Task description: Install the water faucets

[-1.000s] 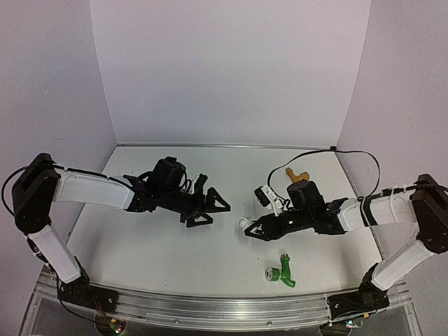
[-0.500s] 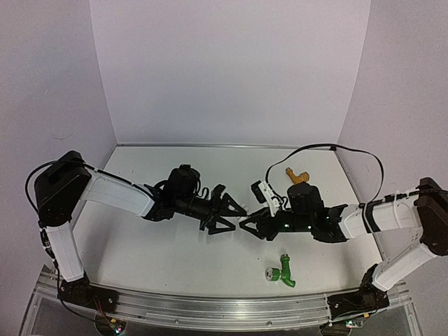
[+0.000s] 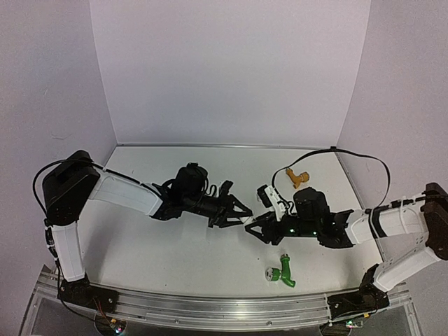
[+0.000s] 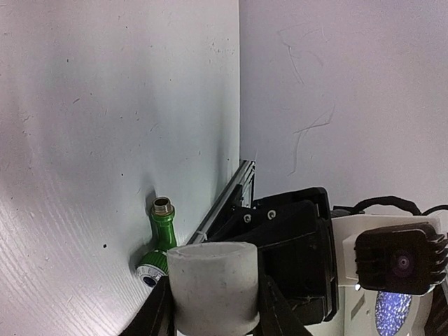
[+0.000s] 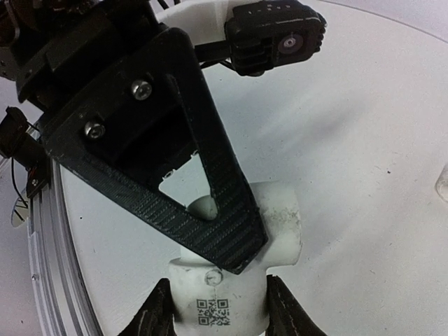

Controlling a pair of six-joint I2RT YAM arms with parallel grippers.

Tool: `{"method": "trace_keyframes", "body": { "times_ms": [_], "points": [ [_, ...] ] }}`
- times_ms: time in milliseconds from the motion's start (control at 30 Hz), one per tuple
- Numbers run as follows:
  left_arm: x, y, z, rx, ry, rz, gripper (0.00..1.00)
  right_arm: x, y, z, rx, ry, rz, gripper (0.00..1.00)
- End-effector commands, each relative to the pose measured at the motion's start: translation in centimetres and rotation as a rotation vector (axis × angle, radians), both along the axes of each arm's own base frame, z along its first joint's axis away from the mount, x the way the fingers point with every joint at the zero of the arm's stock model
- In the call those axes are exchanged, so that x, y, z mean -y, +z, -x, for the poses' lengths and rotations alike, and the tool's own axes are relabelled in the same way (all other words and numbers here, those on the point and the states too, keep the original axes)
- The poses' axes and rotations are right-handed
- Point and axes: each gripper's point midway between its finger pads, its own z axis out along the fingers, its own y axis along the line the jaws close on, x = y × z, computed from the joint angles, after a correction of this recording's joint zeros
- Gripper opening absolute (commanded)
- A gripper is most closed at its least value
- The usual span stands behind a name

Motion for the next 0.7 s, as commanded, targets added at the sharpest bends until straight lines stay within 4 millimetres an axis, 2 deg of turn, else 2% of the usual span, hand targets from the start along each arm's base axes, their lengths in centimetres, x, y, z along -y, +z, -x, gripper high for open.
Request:
{"method": "trace_keyframes", "body": {
  "times_ms": [0,33,100,167,233,333,433,533,667],
  "points": [
    [0.6,1.2,-2.6,0.150,0.049,0.024,0.01,1.1,1.2,-1.3,-0.040,-0.138,0.014,0.55],
    [0.5,0.9,-2.9,0.180,0.063,0.006,0.00,1.8,0.6,-1.7,-0.075,-0.189,0.067,0.64],
    [-0.1,-0.3,-3.9,0.261,0.104,-0.094,0.00,3.3,-0.2,-1.9,-0.159,-0.275,0.161,0.74],
    [-0.5,-1.3,-4.8,0.367,0.141,-0.222,0.00,5.9,-1.4,-1.5,-0.250,-0.390,0.255,0.81],
    [-0.8,-2.5,-5.3,0.486,0.157,-0.377,0.00,8.5,-1.8,-1.3,-0.292,-0.504,0.315,0.89],
    [-1.2,-4.0,-6.4,0.636,0.185,-0.569,0.00,11.3,-2.3,-0.6,-0.366,-0.598,0.360,0.91],
    [-1.4,-5.7,-6.5,0.697,0.179,-0.669,0.00,13.0,-2.1,-0.8,-0.401,-0.661,0.362,0.90],
    [-1.0,-7.1,-6.0,0.753,0.164,-0.731,0.00,13.6,-1.8,-1.1,-0.421,-0.684,0.354,0.90],
    [-0.3,-8.9,-5.0,0.811,0.135,-0.799,0.03,13.1,-3.1,0.1,-0.535,-0.626,0.425,0.84]
  ]
}}
